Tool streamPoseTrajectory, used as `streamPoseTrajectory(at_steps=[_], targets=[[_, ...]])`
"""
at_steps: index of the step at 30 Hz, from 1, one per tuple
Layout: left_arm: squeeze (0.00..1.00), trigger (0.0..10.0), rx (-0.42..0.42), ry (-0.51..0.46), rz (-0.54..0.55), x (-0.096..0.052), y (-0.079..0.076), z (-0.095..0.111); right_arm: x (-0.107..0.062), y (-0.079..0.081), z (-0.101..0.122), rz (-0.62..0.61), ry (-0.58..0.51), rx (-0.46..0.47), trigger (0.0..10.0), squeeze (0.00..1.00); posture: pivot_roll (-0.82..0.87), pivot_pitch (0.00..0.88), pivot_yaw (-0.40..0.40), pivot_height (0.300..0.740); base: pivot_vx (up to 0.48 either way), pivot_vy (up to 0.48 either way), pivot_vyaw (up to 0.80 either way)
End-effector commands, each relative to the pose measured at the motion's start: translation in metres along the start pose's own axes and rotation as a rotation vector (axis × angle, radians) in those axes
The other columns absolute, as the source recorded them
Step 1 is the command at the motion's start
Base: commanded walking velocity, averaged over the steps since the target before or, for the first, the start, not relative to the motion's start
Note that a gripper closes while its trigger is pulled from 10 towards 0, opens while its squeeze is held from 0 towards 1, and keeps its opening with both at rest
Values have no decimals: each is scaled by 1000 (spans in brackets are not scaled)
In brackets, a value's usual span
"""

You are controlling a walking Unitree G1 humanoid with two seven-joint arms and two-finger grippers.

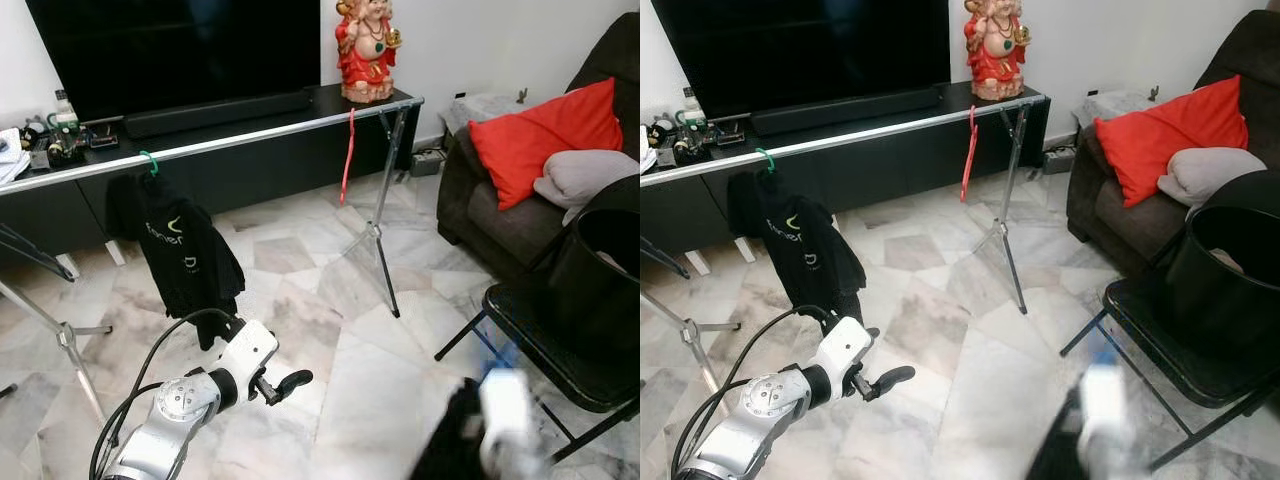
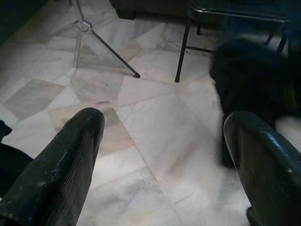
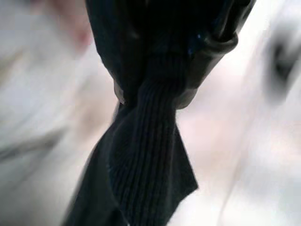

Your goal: Hang hanger

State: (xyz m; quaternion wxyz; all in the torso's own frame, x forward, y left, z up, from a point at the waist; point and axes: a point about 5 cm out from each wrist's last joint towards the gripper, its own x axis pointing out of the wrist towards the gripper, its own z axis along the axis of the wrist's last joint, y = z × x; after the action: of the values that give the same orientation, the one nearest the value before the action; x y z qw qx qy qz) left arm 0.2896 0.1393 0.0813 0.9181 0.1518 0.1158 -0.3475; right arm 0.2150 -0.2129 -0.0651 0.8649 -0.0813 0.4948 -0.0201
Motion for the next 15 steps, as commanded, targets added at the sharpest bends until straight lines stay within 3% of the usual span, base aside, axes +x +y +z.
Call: streamPoseTrajectory(at_steps=[1, 4, 6, 9, 11, 15], targets=[[0, 10000, 22, 18, -10, -2, 0, -1, -1, 6, -20, 47, 78, -68, 0, 0, 80, 60, 12, 740, 0, 0, 0], [0, 10000, 25, 17, -16, -2, -1, -1, -1, 11, -30, 67, 96, -72, 0, 0, 77, 63, 17, 740, 0, 0, 0], [0, 10000, 23, 18, -19, -2, -1, -1, -1, 12, -26, 87, 88, -123, 0, 0, 74, 64, 18, 740, 0, 0, 0], [0, 10000, 20, 19, -20, -2, -1, 0, 0, 6, -12, 77, 51, -200, 0, 0, 72, 65, 19, 740, 0, 0, 0], [0, 10000, 17, 19, -15, -1, -1, 0, -1, -6, 17, 44, -20, -316, 0, 0, 72, 65, 19, 740, 0, 0, 0], [0, 10000, 13, 22, -13, 0, -1, 0, -3, -13, 41, 40, -83, -424, 0, 0, 70, 65, 14, 740, 0, 0, 0]])
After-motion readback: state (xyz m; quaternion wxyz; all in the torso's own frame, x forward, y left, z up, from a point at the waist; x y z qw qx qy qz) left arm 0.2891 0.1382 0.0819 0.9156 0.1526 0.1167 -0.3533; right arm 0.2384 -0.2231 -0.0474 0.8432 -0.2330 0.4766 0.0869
